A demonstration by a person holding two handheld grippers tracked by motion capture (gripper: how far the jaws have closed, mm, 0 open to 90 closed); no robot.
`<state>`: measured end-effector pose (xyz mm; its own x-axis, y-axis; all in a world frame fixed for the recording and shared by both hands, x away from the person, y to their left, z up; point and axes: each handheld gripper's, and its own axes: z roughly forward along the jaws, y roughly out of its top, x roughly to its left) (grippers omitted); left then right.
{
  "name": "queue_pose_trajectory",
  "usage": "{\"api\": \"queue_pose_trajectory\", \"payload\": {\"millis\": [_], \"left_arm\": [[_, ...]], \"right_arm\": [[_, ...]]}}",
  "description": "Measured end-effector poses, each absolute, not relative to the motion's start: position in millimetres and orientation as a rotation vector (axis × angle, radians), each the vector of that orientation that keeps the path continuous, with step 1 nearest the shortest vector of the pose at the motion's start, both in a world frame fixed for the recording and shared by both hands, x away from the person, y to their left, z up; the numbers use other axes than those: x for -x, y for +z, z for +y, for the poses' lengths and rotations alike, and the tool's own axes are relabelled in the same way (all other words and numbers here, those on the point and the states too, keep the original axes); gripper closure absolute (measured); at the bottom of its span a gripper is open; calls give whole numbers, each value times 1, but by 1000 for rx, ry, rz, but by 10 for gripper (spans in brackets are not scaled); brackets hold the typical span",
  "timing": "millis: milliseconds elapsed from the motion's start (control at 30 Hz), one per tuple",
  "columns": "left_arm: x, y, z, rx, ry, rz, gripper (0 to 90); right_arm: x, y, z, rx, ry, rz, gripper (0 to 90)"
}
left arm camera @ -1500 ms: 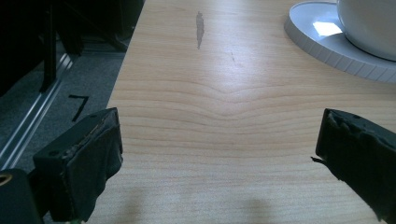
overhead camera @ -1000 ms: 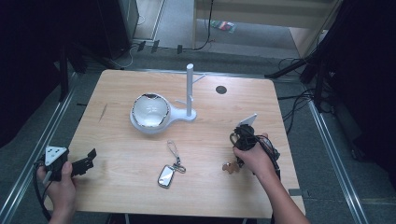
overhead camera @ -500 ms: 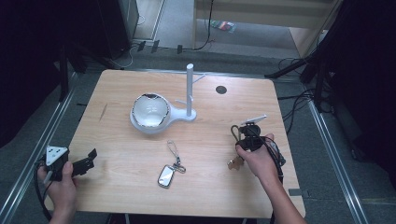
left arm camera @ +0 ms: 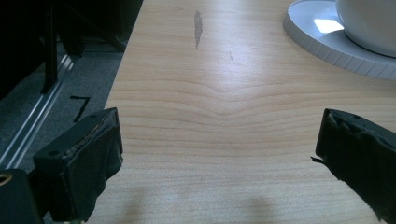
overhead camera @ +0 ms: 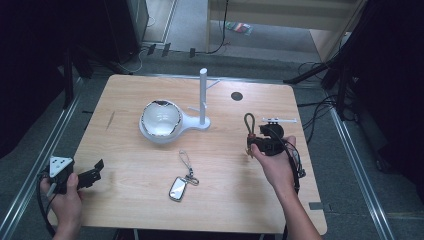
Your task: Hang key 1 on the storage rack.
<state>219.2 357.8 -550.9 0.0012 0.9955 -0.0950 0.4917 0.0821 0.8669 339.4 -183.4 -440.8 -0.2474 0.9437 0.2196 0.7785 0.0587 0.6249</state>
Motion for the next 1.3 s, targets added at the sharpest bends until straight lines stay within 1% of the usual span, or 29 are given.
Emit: {"api": "queue_pose_trajectory", "payload": {"millis": [167,633,933,1300], "left_arm": [[-219,-551,358,-1510,835,1594,9],[-219,-551,358,-1513,832,1594,9],[-219,-551,358,-1512,835,1590,9],[-219,-551,358,-1514,829,1590,9]], "right_arm": [[-340,-432,-181,-1688,1086,2035,719],[-340,-411,-170,-1490,1254,1915,716],[-343,-401,-157,-1349,1264,1855,708],[-347,-388,-148,-1255,1372,1752,708]]}}
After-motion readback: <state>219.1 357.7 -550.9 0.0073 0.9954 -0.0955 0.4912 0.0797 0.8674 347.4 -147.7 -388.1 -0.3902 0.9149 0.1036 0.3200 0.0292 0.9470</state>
